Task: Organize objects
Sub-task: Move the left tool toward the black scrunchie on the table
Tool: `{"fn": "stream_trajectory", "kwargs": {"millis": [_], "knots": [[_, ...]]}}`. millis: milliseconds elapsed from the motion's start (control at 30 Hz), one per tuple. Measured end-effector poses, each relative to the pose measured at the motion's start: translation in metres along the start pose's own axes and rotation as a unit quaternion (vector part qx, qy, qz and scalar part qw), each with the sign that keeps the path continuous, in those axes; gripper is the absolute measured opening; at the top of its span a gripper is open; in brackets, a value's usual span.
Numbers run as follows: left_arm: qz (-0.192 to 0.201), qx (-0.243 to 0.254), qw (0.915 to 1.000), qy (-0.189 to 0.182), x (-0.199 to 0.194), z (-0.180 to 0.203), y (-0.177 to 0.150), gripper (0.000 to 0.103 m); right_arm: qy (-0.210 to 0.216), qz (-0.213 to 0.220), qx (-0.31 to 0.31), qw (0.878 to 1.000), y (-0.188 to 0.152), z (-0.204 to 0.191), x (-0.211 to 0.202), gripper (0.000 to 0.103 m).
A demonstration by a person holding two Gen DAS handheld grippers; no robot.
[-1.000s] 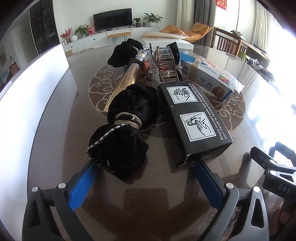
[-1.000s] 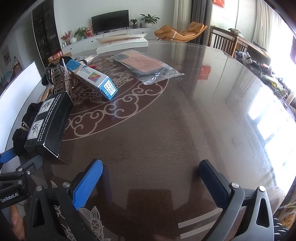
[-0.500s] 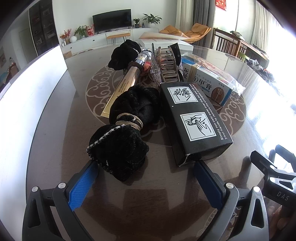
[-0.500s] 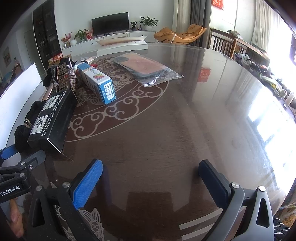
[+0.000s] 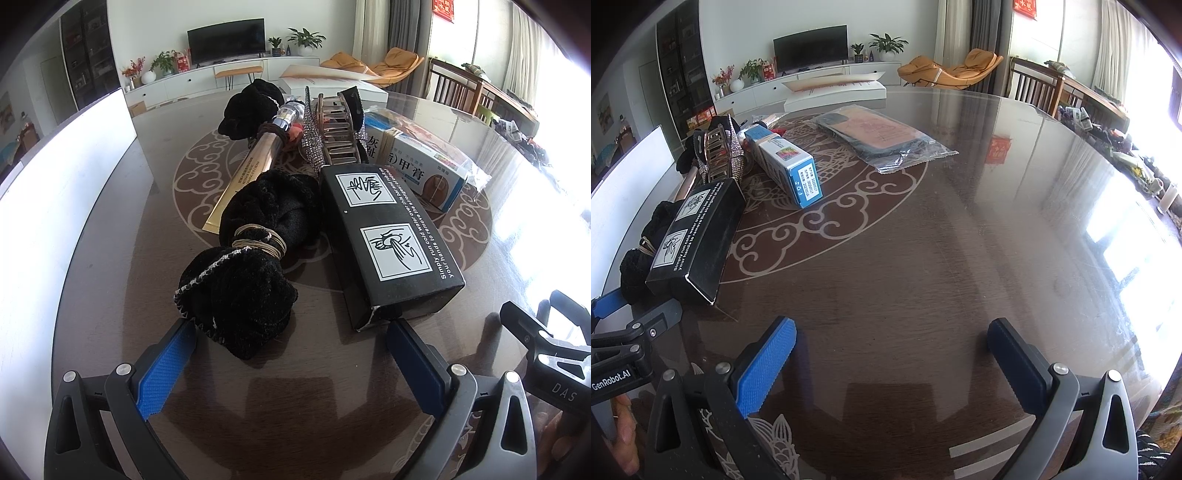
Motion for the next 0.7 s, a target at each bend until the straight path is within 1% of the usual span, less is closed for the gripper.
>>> {"fn": "stream_trajectory", "kwargs": {"millis": [200,433,700], "knots": [[-0.004,-0.009,0.9999,0.006,-0.001,0.001,-0.001,0.103,0.0,0.0,0.0,1.0,0.0,0.0,0.0,0.103],[-0.015,0.004,0.9998,-0.009,-0.004,0.004,-0.007,0.103,0.0,0.0,0.0,1.0,0.0,0.0,0.0,0.103],[-0.014,0.017,0.9996,-0.018,-0.011,0.009,-0.017,0.103,0.0,0.0,0.0,1.0,0.0,0.0,0.0,0.103]]}}
Point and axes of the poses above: each gripper's, at about its wrist camera, not at the fingertips, and x roughly the way its jaws point, z to its right, y to its top, the point moved 6 cm from there along x, roughly the way its jaws point, and after that the axes turned 14 degrees about x, right-handed, at the moved point
